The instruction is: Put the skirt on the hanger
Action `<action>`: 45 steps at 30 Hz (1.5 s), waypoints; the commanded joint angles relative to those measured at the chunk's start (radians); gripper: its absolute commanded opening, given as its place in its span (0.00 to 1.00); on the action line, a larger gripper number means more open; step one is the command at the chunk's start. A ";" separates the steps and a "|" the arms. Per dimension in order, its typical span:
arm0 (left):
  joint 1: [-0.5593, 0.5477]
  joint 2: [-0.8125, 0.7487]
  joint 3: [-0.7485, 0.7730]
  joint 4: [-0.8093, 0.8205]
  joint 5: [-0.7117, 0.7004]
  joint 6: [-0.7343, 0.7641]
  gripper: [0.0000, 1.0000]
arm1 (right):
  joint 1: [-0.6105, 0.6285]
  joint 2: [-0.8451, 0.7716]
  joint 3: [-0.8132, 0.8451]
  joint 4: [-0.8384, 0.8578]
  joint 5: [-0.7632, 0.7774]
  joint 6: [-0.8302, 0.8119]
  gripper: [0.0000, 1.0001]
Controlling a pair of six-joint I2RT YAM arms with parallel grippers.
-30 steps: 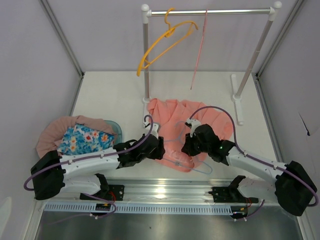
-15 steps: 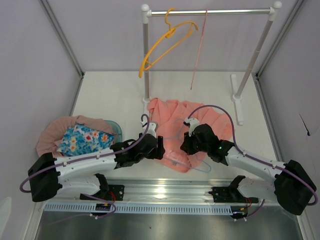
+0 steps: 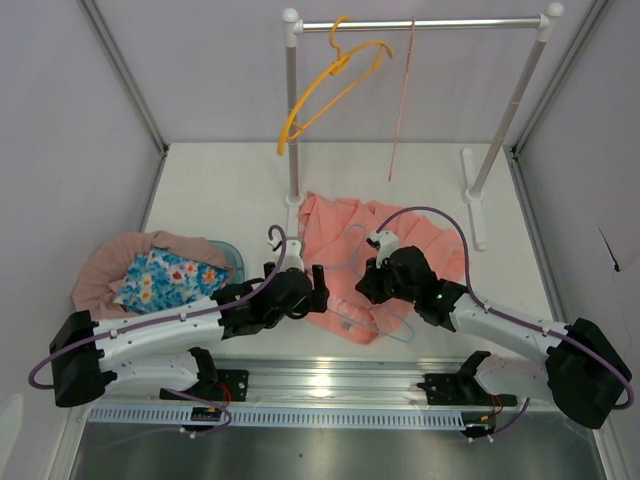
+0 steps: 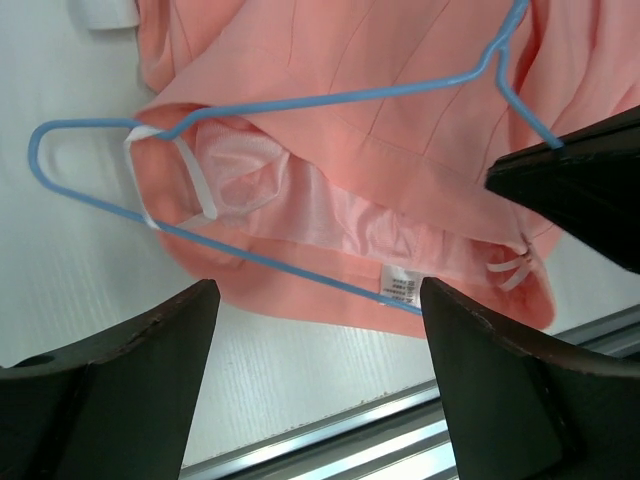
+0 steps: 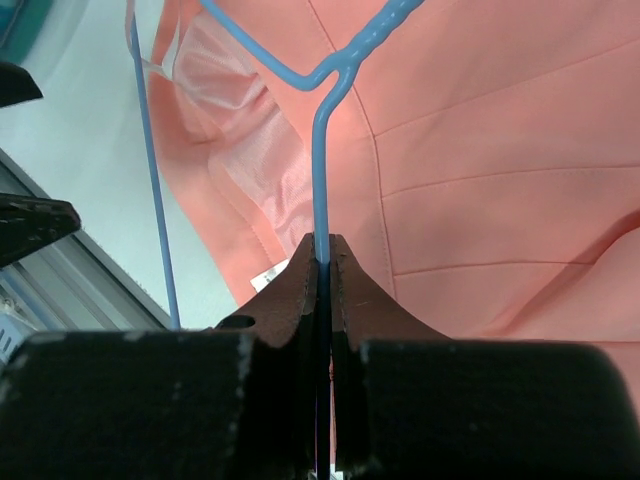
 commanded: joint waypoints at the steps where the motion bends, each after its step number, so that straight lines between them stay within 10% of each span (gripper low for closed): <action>1: 0.050 -0.005 0.081 0.122 0.013 0.045 0.87 | 0.010 -0.021 -0.017 0.096 -0.042 -0.031 0.00; 23: 0.196 0.384 0.216 0.406 0.354 0.165 0.76 | 0.046 0.041 -0.011 0.134 -0.035 -0.051 0.00; 34: 0.218 0.396 0.189 0.465 0.377 0.160 0.20 | 0.046 0.042 0.010 0.084 0.010 -0.065 0.00; 37: 0.227 0.387 0.175 0.478 0.361 0.161 0.00 | 0.046 0.026 0.027 0.042 0.040 -0.053 0.14; 45: 0.258 0.373 0.144 0.517 0.323 0.146 0.00 | 0.046 -0.072 0.078 -0.142 0.154 0.005 0.58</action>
